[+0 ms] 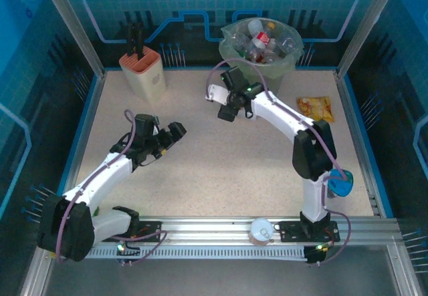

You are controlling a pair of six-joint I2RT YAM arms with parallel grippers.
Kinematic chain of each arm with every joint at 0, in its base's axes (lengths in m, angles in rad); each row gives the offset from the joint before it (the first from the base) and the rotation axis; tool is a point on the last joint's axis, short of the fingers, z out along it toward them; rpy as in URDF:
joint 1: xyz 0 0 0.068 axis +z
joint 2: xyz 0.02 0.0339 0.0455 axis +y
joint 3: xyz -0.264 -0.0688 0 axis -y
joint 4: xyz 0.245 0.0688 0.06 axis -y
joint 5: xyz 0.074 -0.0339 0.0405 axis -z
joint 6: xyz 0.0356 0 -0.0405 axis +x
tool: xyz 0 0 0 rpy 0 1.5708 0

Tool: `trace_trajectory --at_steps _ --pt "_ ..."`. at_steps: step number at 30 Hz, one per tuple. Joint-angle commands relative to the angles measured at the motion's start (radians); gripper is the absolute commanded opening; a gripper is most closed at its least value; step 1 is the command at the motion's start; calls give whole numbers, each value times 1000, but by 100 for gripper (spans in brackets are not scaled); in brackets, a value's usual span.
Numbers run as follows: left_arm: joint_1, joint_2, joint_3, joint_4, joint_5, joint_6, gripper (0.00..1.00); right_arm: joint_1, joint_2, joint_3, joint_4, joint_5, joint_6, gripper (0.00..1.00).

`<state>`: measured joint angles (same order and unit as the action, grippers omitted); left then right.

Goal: Put the plastic bottles in the bin

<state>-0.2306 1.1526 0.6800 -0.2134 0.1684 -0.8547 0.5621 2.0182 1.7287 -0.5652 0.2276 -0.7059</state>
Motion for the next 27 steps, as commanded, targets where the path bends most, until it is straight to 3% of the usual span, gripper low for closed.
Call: trace_trajectory --at_steps 1,9,15,27 --pt "14 -24 -24 -29 3 21 99 5 50 -10 139 94 -76 89" --pt "23 -18 -28 -17 9 19 99 -13 223 52 214 235 -157 87" --pt "29 -17 -30 -16 15 22 99 -18 295 86 224 227 -174 85" --pt "31 -16 -26 -12 15 14 99 4 197 43 222 145 -139 57"
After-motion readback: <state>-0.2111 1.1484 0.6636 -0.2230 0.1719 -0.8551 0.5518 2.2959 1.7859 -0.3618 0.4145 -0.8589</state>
